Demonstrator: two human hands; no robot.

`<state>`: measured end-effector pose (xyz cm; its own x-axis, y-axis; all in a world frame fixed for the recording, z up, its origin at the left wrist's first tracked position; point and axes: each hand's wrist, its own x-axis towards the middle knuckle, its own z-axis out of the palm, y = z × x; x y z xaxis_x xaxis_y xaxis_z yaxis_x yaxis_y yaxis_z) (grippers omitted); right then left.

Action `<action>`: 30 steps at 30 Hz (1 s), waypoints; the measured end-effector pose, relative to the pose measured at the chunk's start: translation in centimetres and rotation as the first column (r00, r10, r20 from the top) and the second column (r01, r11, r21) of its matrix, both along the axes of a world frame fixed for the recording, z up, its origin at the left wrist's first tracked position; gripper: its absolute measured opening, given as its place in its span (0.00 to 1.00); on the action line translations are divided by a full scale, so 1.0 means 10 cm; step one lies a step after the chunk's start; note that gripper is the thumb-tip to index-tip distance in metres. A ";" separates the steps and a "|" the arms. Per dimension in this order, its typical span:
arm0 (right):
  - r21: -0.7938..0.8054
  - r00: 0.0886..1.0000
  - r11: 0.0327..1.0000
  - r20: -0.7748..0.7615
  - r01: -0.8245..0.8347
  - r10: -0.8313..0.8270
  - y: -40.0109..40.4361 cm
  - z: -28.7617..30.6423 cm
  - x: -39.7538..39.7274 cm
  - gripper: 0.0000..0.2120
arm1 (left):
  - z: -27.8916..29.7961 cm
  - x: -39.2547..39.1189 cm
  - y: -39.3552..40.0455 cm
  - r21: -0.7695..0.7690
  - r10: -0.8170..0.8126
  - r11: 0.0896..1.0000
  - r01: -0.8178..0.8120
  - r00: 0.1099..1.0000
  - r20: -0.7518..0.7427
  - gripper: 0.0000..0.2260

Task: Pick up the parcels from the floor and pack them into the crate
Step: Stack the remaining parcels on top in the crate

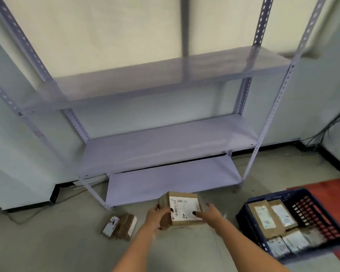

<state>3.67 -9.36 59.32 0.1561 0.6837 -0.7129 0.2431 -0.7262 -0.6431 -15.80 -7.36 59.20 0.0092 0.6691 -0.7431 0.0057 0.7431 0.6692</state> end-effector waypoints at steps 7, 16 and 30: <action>-0.051 0.975 0.988 -0.159 0.148 -0.154 -0.39 0.11 1.65 0.23 | 0.14 1.69 -0.43 -0.042 0.008 0.999 -0.002 0.989 0.146 0.05; -0.030 0.959 0.968 -0.136 0.248 -0.250 -0.41 -0.13 3.39 0.22 | -0.27 3.46 -0.35 -0.083 -0.077 0.993 0.089 0.987 0.143 0.08; -0.050 0.990 0.996 0.127 0.076 -0.069 -0.57 -0.15 5.96 0.29 | -0.52 6.08 -0.58 -0.144 -0.112 0.984 0.104 0.992 -0.053 0.14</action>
<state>63.23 -15.10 57.83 0.2939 0.6280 -0.7206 0.2646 -0.7779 -0.5700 44.96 -13.18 53.96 0.0275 0.5554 -0.8311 0.1289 0.8225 0.5540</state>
